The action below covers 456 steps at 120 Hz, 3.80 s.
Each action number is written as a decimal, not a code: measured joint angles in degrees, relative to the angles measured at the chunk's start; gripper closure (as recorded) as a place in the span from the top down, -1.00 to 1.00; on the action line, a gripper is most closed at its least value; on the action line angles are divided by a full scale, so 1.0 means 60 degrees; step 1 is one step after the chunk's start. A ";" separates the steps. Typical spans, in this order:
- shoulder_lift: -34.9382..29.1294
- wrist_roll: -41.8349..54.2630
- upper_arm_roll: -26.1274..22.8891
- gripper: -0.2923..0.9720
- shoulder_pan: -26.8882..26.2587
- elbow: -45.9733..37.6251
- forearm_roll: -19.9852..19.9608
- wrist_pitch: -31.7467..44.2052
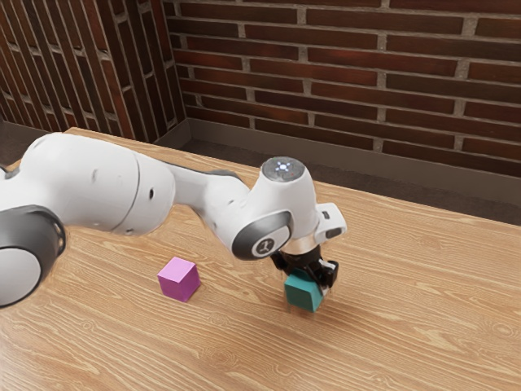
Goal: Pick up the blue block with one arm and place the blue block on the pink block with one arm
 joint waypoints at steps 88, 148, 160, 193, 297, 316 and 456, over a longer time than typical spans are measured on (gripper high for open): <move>-0.2737 -0.0020 0.0172 0.04 0.1499 -0.2089 0.0208 -0.1292; -0.3243 0.0833 0.0151 0.03 0.3195 -0.2009 0.0499 -0.2414; -0.3422 0.1107 0.0166 0.04 0.3381 -0.2124 0.0486 -0.2534; -0.4170 0.1957 -0.0063 0.05 0.4163 -0.3152 0.0424 -0.2678; -0.3453 0.3438 -0.0542 0.04 0.3969 -0.3077 0.0378 -0.2380; -0.3449 0.3549 -0.0523 0.04 0.4046 -0.2991 0.0371 -0.2372; -0.2912 0.3965 0.0124 0.04 0.3942 -0.2493 0.0309 -0.2363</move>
